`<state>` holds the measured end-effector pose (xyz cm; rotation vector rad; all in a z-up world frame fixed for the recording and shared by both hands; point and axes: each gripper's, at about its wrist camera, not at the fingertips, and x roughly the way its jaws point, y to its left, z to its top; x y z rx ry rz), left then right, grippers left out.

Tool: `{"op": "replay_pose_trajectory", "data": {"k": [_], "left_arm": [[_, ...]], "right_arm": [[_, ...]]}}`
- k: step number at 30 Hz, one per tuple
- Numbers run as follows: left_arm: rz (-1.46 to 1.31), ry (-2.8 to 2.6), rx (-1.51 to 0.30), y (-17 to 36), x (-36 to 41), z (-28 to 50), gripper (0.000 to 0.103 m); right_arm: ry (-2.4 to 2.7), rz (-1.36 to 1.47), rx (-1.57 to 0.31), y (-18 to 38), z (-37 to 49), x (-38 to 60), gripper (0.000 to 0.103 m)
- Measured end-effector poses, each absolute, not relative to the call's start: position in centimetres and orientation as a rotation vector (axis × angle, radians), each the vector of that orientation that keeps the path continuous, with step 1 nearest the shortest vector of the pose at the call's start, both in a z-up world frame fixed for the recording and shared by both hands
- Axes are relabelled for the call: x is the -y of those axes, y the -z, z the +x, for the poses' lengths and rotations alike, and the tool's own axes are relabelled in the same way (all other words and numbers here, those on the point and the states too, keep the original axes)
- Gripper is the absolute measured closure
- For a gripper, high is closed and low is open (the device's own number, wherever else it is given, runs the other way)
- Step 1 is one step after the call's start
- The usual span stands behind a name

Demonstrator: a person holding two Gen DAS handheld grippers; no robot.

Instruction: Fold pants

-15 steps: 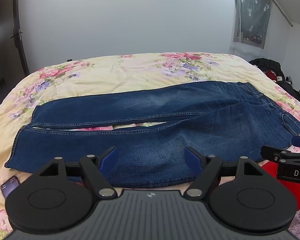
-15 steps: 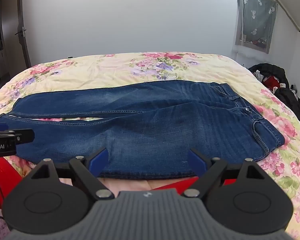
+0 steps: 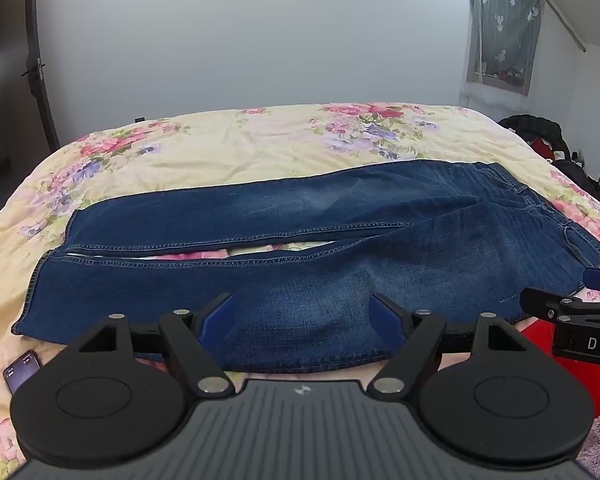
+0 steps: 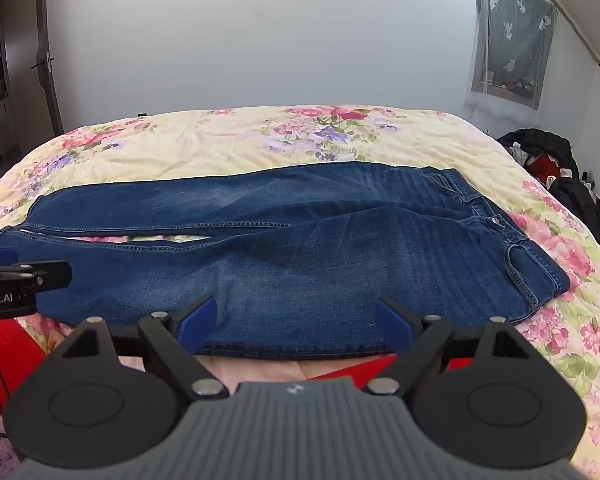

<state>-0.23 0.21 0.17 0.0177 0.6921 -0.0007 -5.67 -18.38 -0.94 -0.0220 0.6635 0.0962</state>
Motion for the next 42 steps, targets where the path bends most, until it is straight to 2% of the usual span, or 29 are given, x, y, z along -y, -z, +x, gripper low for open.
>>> {"op": "replay_pose_trajectory", "data": {"k": [42], "left_arm": [[0.028, -0.01, -0.704, 0.02, -0.77, -0.24, 0.014]], "right_arm": [[-0.12, -0.02, -0.658, 0.67, -5.71, 18.02, 0.02]]}}
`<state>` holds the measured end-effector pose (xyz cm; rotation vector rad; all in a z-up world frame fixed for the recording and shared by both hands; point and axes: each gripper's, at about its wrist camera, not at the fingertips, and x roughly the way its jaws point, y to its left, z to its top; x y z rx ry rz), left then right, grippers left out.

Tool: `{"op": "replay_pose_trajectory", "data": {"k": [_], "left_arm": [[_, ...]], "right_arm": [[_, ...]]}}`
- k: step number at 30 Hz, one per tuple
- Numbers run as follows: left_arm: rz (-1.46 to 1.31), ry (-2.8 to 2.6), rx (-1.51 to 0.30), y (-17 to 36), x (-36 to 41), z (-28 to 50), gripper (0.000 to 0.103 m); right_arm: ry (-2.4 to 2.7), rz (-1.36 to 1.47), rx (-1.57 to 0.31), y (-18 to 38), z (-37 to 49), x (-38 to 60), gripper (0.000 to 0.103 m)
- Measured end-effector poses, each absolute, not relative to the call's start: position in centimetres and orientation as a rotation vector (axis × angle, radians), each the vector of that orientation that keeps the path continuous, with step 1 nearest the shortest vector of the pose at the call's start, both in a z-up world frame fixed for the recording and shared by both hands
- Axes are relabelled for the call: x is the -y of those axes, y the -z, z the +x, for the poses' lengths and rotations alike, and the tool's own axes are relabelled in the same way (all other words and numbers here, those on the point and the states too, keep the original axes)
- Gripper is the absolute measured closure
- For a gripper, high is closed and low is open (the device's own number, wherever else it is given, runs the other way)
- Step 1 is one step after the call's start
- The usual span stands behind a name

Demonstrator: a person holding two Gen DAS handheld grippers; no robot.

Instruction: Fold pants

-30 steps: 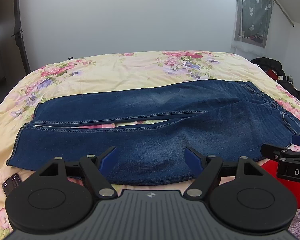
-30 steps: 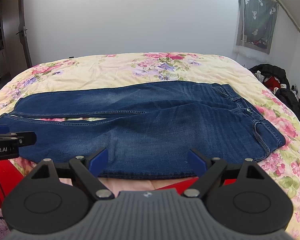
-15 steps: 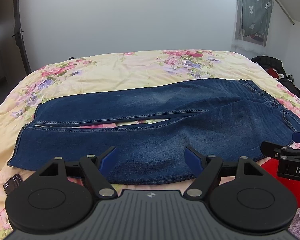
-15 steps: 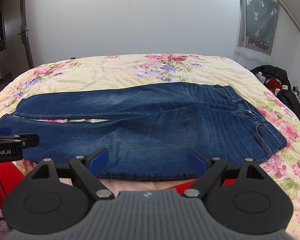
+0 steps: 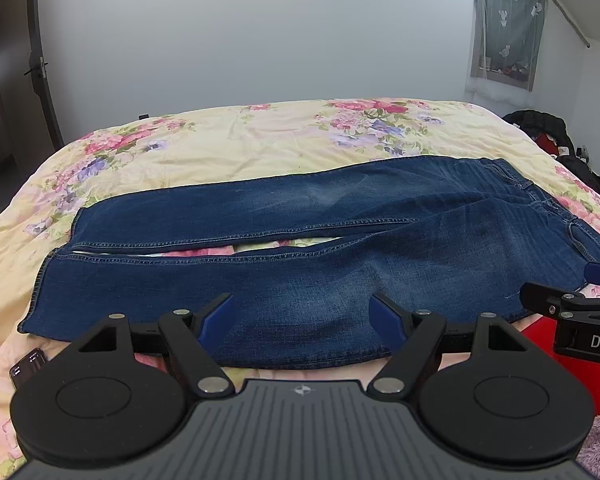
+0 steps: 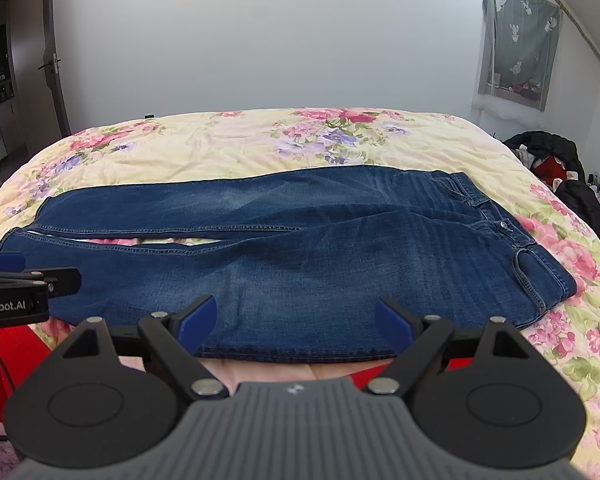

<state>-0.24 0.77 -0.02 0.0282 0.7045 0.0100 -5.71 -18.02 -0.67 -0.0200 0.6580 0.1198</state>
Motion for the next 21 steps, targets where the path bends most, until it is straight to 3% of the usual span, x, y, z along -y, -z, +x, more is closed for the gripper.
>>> {"op": "replay_pose_trajectory", "data": {"k": [21], "left_arm": [[0.029, -0.009, -0.709, 0.2, -0.52, -0.33, 0.014]], "right_arm": [[-0.118, -0.016, -0.659, 0.74, -5.8, 18.01, 0.02]]}}
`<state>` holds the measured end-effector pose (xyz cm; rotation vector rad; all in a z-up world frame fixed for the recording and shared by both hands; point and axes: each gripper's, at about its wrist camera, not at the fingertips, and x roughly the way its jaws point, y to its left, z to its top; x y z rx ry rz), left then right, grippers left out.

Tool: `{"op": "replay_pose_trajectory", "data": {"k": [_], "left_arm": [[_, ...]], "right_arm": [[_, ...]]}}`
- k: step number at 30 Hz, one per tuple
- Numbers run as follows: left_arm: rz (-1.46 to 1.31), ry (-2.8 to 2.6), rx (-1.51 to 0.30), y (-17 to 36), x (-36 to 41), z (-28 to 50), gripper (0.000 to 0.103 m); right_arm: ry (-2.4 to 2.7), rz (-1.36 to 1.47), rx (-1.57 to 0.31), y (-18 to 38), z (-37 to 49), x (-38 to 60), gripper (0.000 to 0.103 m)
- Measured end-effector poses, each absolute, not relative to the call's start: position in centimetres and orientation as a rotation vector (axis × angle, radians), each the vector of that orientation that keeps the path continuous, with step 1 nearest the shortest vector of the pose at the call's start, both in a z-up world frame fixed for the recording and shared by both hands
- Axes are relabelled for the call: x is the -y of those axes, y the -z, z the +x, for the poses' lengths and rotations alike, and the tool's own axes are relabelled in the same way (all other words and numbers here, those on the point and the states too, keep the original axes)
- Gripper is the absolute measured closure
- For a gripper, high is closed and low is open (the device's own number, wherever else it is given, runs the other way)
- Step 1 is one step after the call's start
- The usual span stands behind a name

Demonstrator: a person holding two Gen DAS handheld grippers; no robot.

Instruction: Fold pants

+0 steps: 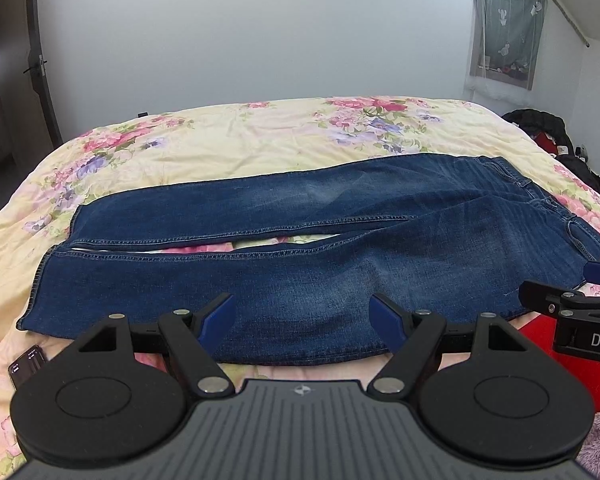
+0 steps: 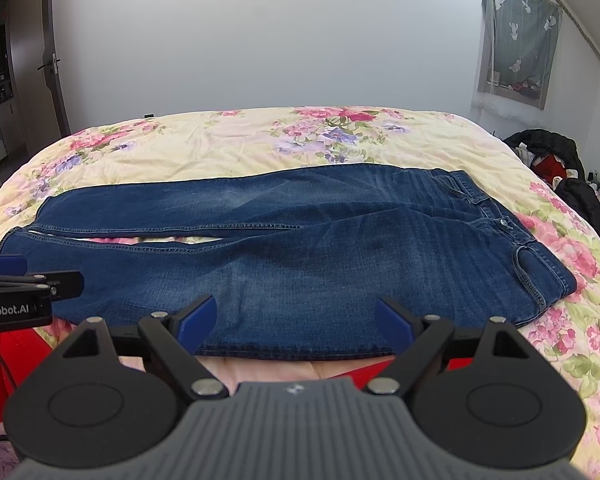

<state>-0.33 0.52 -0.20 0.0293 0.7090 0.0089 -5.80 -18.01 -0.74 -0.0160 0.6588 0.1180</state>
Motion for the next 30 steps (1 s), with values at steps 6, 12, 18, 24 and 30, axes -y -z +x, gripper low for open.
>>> {"op": "replay_pose_trajectory", "data": {"k": [6, 12, 18, 24, 30], "left_arm": [[0.03, -0.008, -0.71, 0.2, -0.52, -0.27, 0.014], [0.03, -0.009, -0.711, 0.22, -0.52, -0.27, 0.014], [0.03, -0.009, -0.71, 0.21, -0.53, -0.27, 0.014], [0.03, -0.009, -0.711, 0.2, -0.52, -0.26, 0.014], [0.06, 0.007, -0.708, 0.28, -0.62, 0.0, 0.014]], "right_arm": [[-0.119, -0.012, -0.661, 0.78, -5.95, 18.06, 0.02], [-0.12, -0.009, -0.662, 0.66, -5.91, 18.05, 0.02], [-0.12, -0.008, -0.663, 0.62, -5.96, 18.04, 0.02], [-0.121, -0.007, -0.663, 0.6, -6.02, 18.02, 0.02], [-0.131, 0.017, -0.664, 0.82, -5.84, 18.44, 0.02]]}}
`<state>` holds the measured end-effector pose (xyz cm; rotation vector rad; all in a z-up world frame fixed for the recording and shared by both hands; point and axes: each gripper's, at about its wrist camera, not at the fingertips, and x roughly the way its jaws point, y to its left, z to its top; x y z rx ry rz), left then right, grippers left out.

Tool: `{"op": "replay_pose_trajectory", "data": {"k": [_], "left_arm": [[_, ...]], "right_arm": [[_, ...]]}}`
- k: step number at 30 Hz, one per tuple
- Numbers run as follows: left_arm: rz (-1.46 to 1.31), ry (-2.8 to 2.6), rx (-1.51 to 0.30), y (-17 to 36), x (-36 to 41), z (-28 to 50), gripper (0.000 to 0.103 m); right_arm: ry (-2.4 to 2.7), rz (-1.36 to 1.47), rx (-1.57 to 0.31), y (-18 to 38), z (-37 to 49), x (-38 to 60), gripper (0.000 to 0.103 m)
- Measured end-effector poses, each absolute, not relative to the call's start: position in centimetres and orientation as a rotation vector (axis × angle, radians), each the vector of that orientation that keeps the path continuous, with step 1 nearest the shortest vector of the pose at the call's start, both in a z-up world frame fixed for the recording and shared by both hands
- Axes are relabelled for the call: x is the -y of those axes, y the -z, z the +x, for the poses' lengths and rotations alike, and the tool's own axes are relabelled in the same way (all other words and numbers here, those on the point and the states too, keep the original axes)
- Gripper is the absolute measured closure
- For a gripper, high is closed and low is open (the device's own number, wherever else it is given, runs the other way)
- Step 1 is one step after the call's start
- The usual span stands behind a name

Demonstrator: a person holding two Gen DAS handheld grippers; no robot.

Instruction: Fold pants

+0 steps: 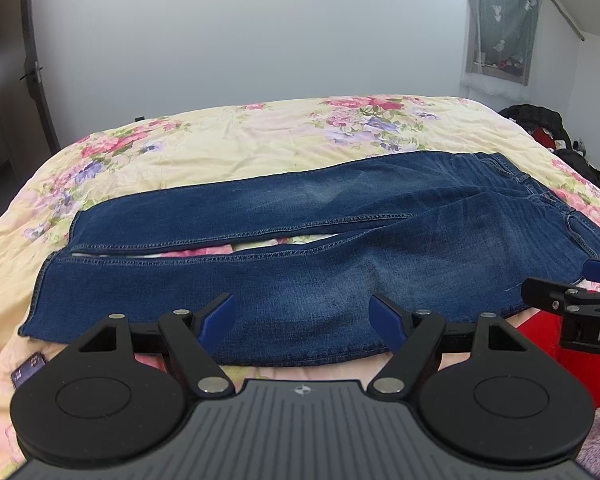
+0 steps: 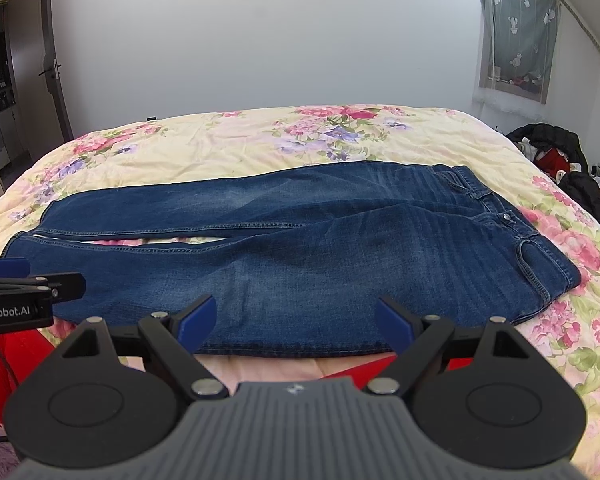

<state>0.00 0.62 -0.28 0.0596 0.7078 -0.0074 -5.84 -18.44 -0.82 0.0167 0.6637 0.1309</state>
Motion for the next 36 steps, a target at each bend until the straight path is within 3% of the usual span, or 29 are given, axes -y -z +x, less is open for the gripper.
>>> {"op": "replay_pose_trajectory", "data": {"k": [5, 9, 17, 19, 21, 22, 23, 36], "left_arm": [[0.106, -0.005, -0.702, 0.6, -2.7, 1.3, 0.015], [0.177, 0.009, -0.708, 1.0, -5.7, 2.9, 0.021], [0.211, 0.045, -0.743, 1.0, -13.7, 6.2, 0.023], [0.214, 0.093, -0.793, 1.1, -15.5, 7.1, 0.031], [0.256, 0.105, -0.828, 1.4, -17.3, 7.8, 0.047], [0.29, 0.109, -0.844, 1.6, -17.9, 8.1, 0.052], [0.332, 0.114, -0.855, 2.0, -18.4, 8.3, 0.052], [0.81, 0.383, -1.258, 9.9, -19.3, 8.3, 0.052]], "right_arm": [[-0.152, 0.033, -0.661, 1.9, -4.7, 20.0, 0.02], [-0.178, 0.057, -0.599, 3.2, -3.0, 23.0, 0.02], [-0.163, -0.051, -0.699, 5.3, 3.5, 29.3, 0.021], [-0.148, -0.092, -0.718, 6.0, 4.9, 30.9, 0.022], [-0.121, -0.085, -0.751, 6.6, 6.5, 33.2, 0.035], [-0.107, -0.076, -0.765, 6.8, 7.1, 34.2, 0.046], [-0.085, -0.073, -0.78, 7.1, 7.7, 35.3, 0.05], [-0.039, -0.111, -0.91, 10.2, 9.8, 40.7, 0.053]]}}
